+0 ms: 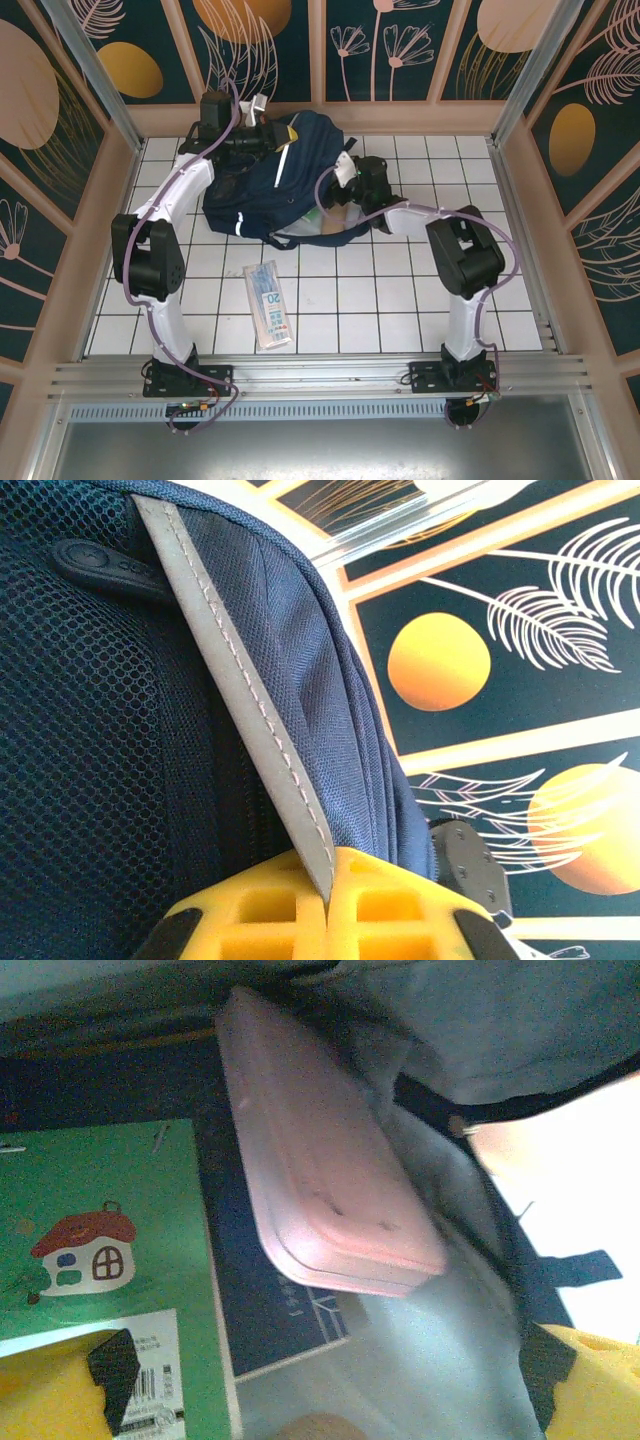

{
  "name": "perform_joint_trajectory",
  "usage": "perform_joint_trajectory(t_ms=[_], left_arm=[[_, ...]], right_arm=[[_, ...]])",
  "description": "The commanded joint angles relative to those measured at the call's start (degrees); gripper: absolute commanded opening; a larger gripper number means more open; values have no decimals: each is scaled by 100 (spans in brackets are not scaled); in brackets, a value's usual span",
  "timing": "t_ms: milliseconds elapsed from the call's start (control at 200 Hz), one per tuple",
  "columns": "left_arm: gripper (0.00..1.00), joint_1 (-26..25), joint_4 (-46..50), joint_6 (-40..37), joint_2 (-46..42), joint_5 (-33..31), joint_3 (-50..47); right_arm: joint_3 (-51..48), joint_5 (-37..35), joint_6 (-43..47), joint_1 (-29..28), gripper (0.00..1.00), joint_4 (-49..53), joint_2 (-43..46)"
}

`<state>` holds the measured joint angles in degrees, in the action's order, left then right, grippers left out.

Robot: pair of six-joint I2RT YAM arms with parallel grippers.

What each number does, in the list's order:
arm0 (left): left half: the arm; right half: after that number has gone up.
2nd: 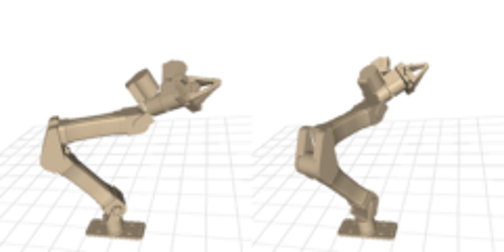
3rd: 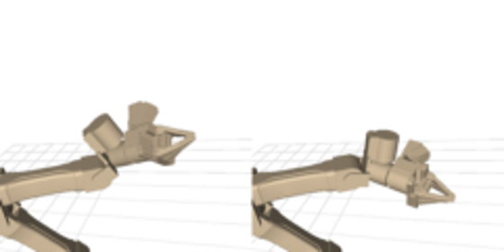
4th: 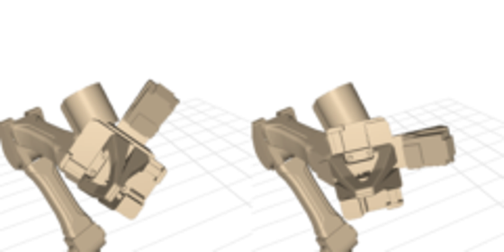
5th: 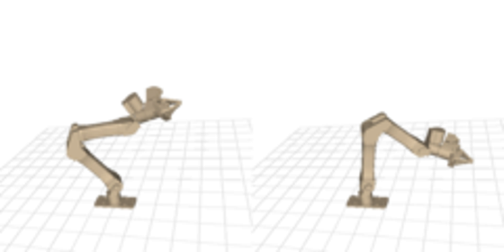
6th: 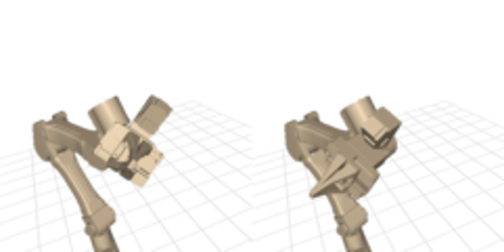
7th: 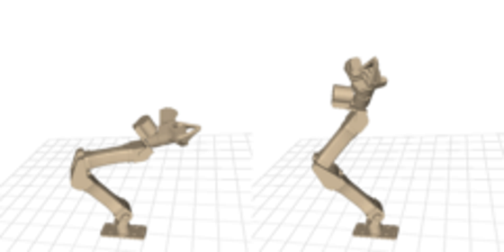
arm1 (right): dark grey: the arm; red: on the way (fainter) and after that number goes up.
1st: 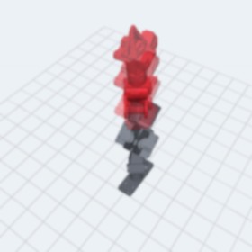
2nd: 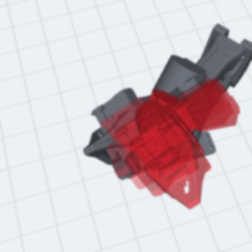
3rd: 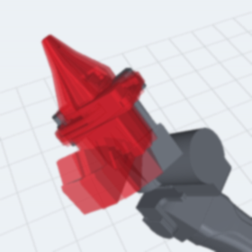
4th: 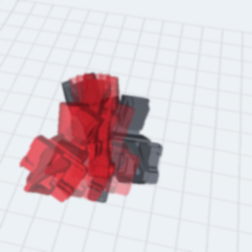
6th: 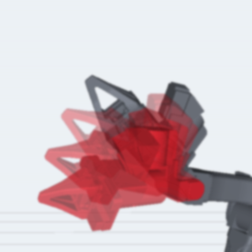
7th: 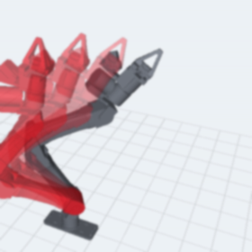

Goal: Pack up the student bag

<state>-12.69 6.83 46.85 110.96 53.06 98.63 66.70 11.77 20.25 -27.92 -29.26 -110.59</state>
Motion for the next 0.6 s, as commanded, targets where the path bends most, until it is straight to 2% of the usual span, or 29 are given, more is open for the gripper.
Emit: perform_joint_trajectory(t_ms=[0, 110, 180, 250, 340, 405, 510, 555, 596], left_arm=[[0, -58, -376, -37, -20, 147, 483], [0, -55, -135, -198, 65, -115, 571], [0, -58, -129, -211, 108, -282, 535], [3, -54, -69, -244, 162, -399, 494], [9, -88, -56, -313, 207, -571, 344], [14, -166, 73, -464, 244, -765, 241], [22, -369, 210, -720, 266, -1027, 97], [26, -468, 262, -798, 252, -1137, 38], [33, -521, 348, -886, 202, -1312, -27]], right_arm=[[-485, -110, -265, -43, 99, -670, 626], [-825, -1172, -1132, 9, 99, -419, 1040], [-964, -2356, -1998, 72, 99, 151, 1316], [-1092, -3188, -2583, 120, 99, 781, 1695], [-687, -4266, -3018, 116, 99, 2244, 1994], [-703, -4905, -2512, 31, 99, 2447, 2183], [-974, -5038, -2235, 85, 99, 2210, 2719], [-1135, -4894, -2682, 179, 99, 1959, 2992], [-1212, -4657, -3304, 380, 99, 1957, 3200]])
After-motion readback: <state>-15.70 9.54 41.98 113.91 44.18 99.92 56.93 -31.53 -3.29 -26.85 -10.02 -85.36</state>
